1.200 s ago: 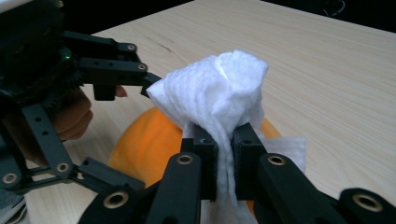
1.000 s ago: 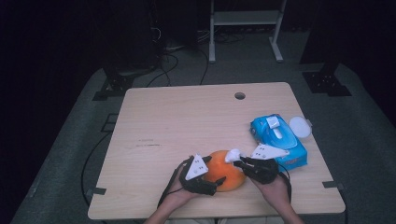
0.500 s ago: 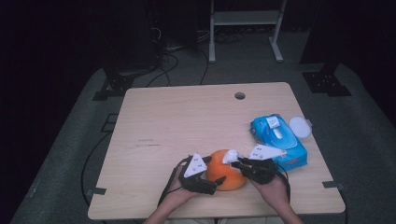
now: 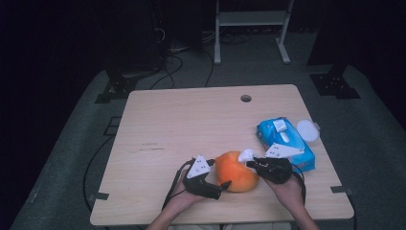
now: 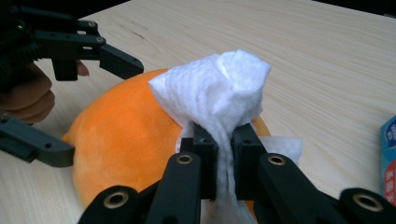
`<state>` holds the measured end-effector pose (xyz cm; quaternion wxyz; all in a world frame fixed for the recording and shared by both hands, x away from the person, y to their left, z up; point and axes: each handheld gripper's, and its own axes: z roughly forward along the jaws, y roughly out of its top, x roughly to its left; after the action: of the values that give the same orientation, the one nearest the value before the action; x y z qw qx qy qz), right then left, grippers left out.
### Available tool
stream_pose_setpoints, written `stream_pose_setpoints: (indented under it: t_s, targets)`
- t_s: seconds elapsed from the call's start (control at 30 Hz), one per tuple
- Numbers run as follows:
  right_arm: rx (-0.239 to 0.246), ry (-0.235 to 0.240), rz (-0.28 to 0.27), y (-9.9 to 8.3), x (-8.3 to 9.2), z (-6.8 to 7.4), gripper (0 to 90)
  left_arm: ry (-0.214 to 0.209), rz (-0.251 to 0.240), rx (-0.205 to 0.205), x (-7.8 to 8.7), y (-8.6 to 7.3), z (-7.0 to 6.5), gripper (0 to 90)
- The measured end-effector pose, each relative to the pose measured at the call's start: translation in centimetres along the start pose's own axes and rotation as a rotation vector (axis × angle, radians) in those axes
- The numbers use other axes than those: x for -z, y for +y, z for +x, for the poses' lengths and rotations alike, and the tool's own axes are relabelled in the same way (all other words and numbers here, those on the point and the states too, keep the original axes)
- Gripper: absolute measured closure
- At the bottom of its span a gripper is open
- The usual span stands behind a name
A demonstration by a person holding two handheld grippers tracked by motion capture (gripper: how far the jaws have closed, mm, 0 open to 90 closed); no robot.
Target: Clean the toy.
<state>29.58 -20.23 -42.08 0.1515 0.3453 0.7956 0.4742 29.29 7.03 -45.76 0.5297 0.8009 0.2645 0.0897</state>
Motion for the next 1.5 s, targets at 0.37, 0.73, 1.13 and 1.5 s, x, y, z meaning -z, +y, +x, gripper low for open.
stream_pose_setpoints:
  t_s: [0.37,0.73,1.13,1.5]
  targets:
    - [0.068,0.034,-0.006,1.1,0.0,1.9,82.4,-0.029,0.043,-0.072,-0.1,0.0,-1.6,23.0]
    - [0.085,0.002,0.003,1.3,0.2,1.7,82.3,-0.020,0.022,-0.037,-1.0,0.2,-1.3,23.5]
    - [0.183,0.029,0.033,2.3,-0.6,4.5,82.4,-0.010,0.020,-0.091,-1.1,0.0,-2.6,25.8]
    - [0.103,0.024,0.034,1.7,0.8,2.3,82.4,-0.073,-0.023,0.056,-1.7,-0.3,-0.9,10.7]
